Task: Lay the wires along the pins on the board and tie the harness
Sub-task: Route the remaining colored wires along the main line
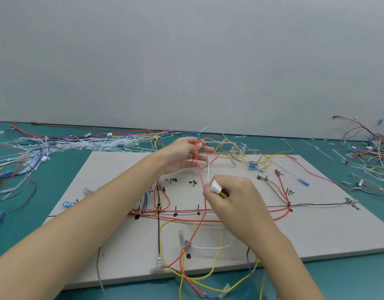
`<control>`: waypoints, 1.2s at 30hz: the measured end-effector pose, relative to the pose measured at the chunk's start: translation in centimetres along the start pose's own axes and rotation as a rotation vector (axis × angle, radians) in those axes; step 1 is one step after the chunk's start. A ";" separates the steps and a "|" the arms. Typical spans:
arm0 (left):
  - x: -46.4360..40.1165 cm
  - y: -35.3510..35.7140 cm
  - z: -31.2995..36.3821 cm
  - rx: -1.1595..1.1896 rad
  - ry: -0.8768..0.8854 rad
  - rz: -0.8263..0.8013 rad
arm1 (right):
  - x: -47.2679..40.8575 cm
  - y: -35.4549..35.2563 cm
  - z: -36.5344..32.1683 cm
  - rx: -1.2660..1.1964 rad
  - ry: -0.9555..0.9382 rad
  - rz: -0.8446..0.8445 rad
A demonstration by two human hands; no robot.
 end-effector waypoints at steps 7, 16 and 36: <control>0.8 0.7 -0.5 -0.029 -0.075 -0.047 | -1.7 -0.4 2.3 0.239 0.150 0.108; -0.3 0.5 -0.7 -0.148 -0.068 0.122 | -0.1 -0.3 0.5 0.016 -0.159 -0.001; -0.2 -10.3 3.8 -0.975 -0.405 0.039 | -0.9 -4.9 3.4 -1.093 0.507 0.166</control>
Point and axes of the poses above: each hand's wrist, its own x-axis away from the middle knuckle, its own y-axis out of the palm, z = x × y, the point moved 2 cm from there along -x, towards the middle knuckle, and after that the axes turned 7 degrees about y, right-handed, at the moved point
